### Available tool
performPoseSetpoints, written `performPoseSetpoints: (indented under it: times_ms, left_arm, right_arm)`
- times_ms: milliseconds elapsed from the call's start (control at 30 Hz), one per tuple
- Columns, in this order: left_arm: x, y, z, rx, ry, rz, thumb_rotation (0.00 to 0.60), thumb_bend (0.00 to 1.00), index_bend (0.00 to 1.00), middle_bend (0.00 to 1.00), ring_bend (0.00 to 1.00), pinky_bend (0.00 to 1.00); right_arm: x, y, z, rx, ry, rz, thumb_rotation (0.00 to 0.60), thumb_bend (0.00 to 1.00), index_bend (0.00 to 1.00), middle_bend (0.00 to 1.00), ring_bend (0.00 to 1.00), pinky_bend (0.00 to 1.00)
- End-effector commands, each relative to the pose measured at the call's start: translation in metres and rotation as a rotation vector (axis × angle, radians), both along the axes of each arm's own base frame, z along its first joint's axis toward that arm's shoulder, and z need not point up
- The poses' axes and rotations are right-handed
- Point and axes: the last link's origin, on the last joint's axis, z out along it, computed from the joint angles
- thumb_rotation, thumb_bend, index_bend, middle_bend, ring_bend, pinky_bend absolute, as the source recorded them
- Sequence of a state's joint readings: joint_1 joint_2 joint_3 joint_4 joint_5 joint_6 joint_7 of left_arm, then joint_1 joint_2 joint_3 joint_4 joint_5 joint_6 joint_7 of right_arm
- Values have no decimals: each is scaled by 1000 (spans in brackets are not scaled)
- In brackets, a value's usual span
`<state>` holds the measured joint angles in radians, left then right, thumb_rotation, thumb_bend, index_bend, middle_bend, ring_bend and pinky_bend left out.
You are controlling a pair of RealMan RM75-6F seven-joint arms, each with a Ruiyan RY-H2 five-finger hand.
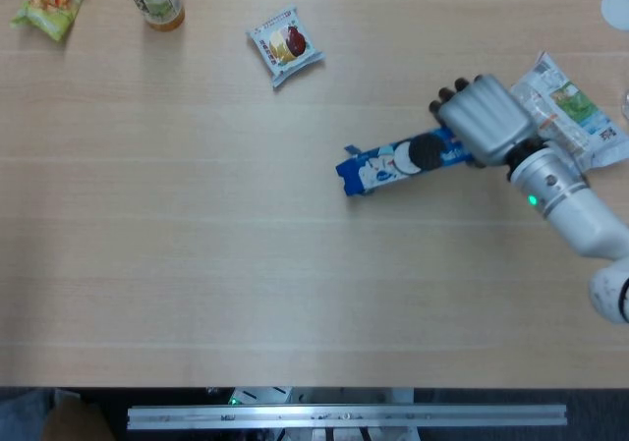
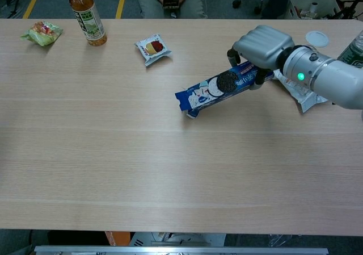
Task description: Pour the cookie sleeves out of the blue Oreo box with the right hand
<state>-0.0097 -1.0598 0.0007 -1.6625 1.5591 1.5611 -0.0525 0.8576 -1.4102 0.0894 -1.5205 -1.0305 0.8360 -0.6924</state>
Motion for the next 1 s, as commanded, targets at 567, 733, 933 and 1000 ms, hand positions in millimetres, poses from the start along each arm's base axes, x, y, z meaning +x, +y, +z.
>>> performPoseSetpoints:
  times_ms: [567,733,933,1000]
  left_arm:
    - [-1,-2,1,5,-2,3,600,200,134,115,117,58]
    - [1,-2,0,3,-3,-2,600,201,134,115,117,58]
    - [3,-1,-2,-2,-1,-7,600,201,134,115,117,58]
    - [3,-1,-2,-2,0,-7,600,201,134,115,117,58]
  right_arm:
    - [22,-1,39,-34,7,54,600,56,469,422,371,539]
    - [12,2,55,-55,13,37,600,56,470,422,371,539]
    - [-4,4,71,-83,33,19,600,56,469,422,371,539]
    - [-9,5,77,-95,23,8,600,56,469,422,371,539]
